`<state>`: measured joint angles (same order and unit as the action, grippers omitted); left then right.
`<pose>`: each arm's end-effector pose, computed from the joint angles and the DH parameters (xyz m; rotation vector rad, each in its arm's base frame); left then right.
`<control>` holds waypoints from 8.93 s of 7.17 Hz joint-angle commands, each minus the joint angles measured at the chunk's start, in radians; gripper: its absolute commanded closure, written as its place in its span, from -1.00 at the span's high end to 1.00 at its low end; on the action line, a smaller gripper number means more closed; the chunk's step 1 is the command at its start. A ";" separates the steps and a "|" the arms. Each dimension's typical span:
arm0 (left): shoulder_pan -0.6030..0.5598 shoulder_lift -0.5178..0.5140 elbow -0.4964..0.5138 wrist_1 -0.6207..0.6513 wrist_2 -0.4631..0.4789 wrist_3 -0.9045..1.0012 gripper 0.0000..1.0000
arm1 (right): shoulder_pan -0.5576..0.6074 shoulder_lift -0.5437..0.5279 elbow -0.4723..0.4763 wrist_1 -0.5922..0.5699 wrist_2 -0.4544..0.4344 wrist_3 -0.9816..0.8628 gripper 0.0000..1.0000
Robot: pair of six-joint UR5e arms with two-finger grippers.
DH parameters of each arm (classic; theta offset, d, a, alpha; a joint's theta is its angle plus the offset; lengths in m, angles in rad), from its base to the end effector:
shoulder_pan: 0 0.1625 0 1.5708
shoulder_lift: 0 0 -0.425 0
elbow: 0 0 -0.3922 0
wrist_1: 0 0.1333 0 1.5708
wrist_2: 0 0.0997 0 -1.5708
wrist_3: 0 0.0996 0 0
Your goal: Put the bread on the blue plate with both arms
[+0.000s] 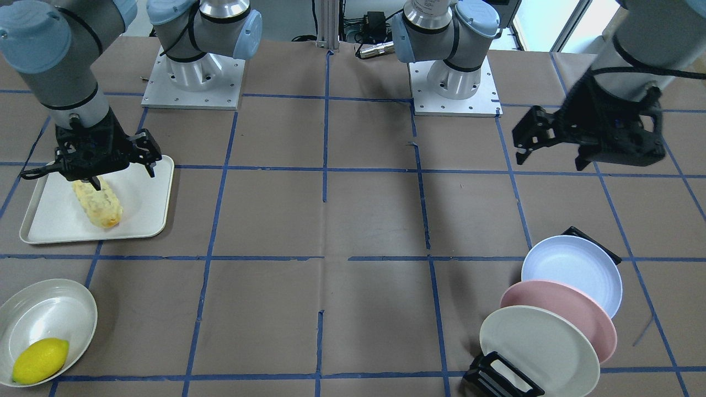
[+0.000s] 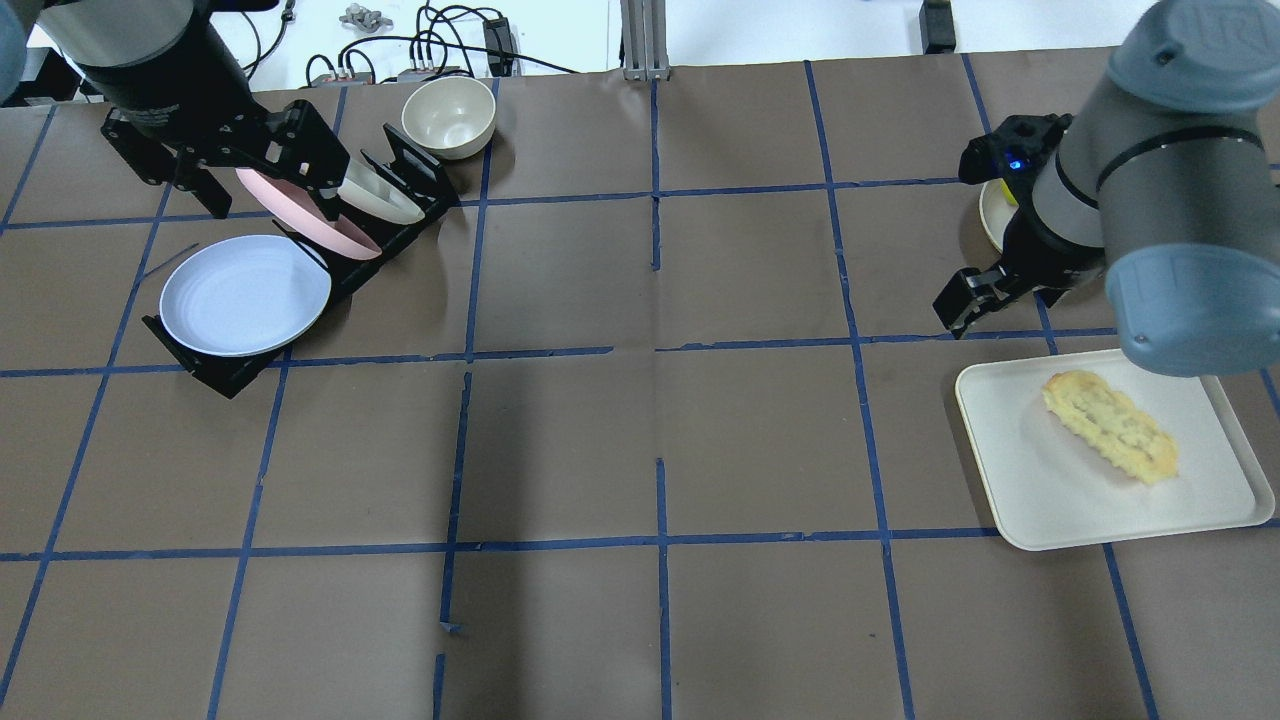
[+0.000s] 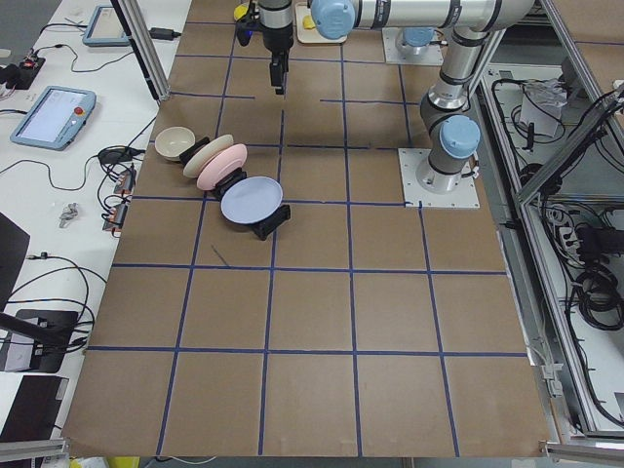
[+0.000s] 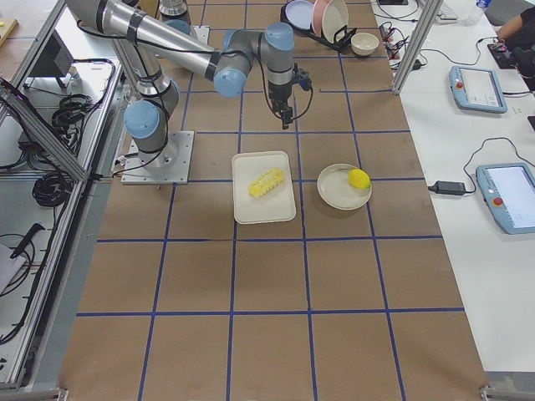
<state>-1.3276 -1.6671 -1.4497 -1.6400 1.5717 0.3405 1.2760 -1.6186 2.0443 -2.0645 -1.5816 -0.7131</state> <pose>-0.0021 -0.5447 0.4913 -0.1522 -3.1253 -0.0670 -0.0022 -0.4624 0.3325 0.6427 -3.0308 0.0842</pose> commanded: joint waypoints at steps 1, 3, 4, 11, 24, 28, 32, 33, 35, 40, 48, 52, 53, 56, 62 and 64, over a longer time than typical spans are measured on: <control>0.183 -0.101 0.023 0.041 -0.038 0.223 1.00 | -0.191 0.060 0.074 -0.078 0.113 -0.338 0.99; 0.279 -0.259 0.102 0.117 -0.042 0.351 1.00 | -0.231 0.167 0.076 -0.192 0.115 -0.486 0.99; 0.304 -0.340 0.164 0.129 -0.042 0.406 1.00 | -0.266 0.201 0.077 -0.192 0.120 -0.526 0.99; 0.344 -0.644 0.236 0.132 -0.105 0.436 0.97 | -0.342 0.228 0.149 -0.299 0.098 -0.470 -0.16; 0.332 -0.562 0.276 0.004 -0.116 0.428 -0.79 | 0.024 -0.006 -0.156 0.297 0.072 0.029 -0.92; 0.312 -0.392 0.130 -0.087 -0.127 0.408 -0.80 | 0.210 0.072 -0.318 0.383 -0.026 0.217 -0.89; 0.144 -0.171 -0.139 -0.058 -0.234 0.254 -0.80 | 0.243 0.066 -0.309 0.385 -0.026 0.279 -0.88; 0.092 -0.158 -0.165 -0.020 -0.264 0.197 -0.80 | 0.243 0.066 -0.308 0.383 -0.024 0.279 -0.87; -0.069 -0.170 -0.185 0.098 -0.297 -0.006 -0.81 | 0.243 0.065 -0.306 0.383 -0.015 0.279 -0.85; -0.283 -0.336 -0.187 0.421 -0.406 -0.283 -0.81 | 0.243 0.069 -0.303 0.377 -0.008 0.279 -0.82; -0.334 -0.364 -0.281 0.655 -0.392 -0.459 0.99 | 0.285 0.071 -0.280 0.330 -0.005 0.317 -0.69; -0.239 -0.184 -0.268 0.454 -0.195 -0.436 1.00 | 0.526 0.204 -0.399 0.209 0.015 0.385 -0.55; -0.214 -0.118 -0.268 0.392 -0.137 -0.402 1.00 | 0.572 0.254 -0.403 0.094 0.090 0.386 -0.47; -0.174 0.021 -0.218 0.182 0.015 -0.310 1.00 | 0.620 0.339 -0.409 0.011 0.114 0.380 -0.43; -0.171 0.032 -0.046 -0.020 -0.037 -0.313 1.00 | 0.469 0.242 -0.363 0.102 0.137 0.362 0.99; -0.176 0.010 -0.037 -0.021 -0.053 -0.310 1.00 | 0.370 0.195 -0.448 0.331 0.126 0.365 0.99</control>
<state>-1.5012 -1.6444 -1.4911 -1.6602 1.5257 0.0310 1.7092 -1.3930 1.6483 -1.8811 -1.4517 -0.3460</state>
